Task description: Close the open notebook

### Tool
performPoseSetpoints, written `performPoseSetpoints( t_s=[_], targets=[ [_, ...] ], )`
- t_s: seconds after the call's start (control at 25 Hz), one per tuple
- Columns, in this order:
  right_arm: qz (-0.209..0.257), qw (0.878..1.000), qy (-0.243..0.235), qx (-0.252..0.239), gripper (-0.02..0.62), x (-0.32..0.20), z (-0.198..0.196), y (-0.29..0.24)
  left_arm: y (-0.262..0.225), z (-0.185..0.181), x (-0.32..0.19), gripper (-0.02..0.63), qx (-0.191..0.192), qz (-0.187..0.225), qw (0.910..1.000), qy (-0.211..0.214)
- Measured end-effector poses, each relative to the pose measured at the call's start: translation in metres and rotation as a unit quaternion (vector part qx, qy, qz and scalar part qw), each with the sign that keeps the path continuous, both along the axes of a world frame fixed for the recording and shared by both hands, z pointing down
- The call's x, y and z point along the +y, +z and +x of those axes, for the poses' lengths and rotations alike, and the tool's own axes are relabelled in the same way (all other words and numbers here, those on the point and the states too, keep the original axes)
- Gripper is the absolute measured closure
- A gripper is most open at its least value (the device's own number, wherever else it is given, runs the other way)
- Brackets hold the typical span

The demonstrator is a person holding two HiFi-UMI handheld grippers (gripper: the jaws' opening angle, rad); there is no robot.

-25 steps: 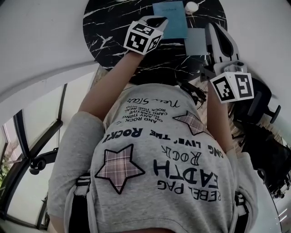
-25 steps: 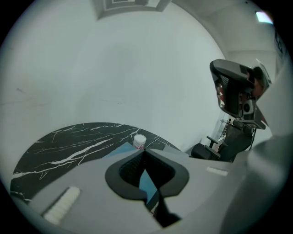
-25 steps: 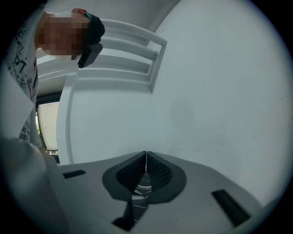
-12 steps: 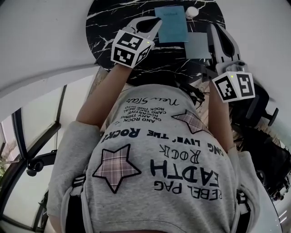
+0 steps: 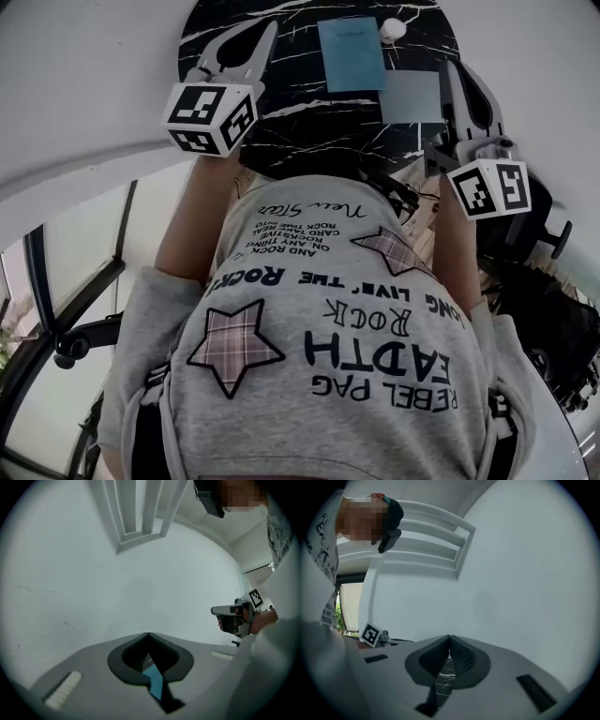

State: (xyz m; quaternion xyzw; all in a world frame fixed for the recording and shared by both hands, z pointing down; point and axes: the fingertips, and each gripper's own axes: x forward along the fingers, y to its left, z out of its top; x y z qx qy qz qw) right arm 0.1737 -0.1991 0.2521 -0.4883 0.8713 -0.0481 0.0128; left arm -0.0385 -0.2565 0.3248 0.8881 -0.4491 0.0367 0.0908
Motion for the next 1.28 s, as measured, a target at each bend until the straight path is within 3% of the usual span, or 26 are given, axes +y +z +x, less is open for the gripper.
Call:
performPoseSetpoints(
  t_s=[0.2, 0.36, 0.52, 0.88, 1.28],
  targets=[
    [0.005, 1.000, 0.014, 0.008, 0.583, 0.004, 0.006, -0.005, -0.024, -0.044, -0.002, 0.597, 0.007, 0.026, 0.9983, -0.051],
    [0.010, 1.000, 0.005, 0.017, 0.583, 0.008, -0.002, -0.008, -0.038, -0.057, 0.002, 0.597, -0.007, 0.053, 0.9962, -0.069],
    [0.014, 1.000, 0.001, 0.019, 0.583, 0.010, -0.006, -0.011, -0.039, -0.047, 0.011, 0.597, -0.028, 0.064, 0.9959, -0.057],
    [0.013, 1.000, 0.015, 0.015, 0.583, 0.010, -0.006, -0.010, -0.030, -0.023, 0.023, 0.597, -0.022, 0.057, 0.9976, -0.031],
    [0.013, 1.000, 0.019, 0.013, 0.583, 0.010, -0.005, -0.008, -0.029, -0.016, 0.023, 0.597, -0.017, 0.057, 0.9978, -0.029]
  ],
)
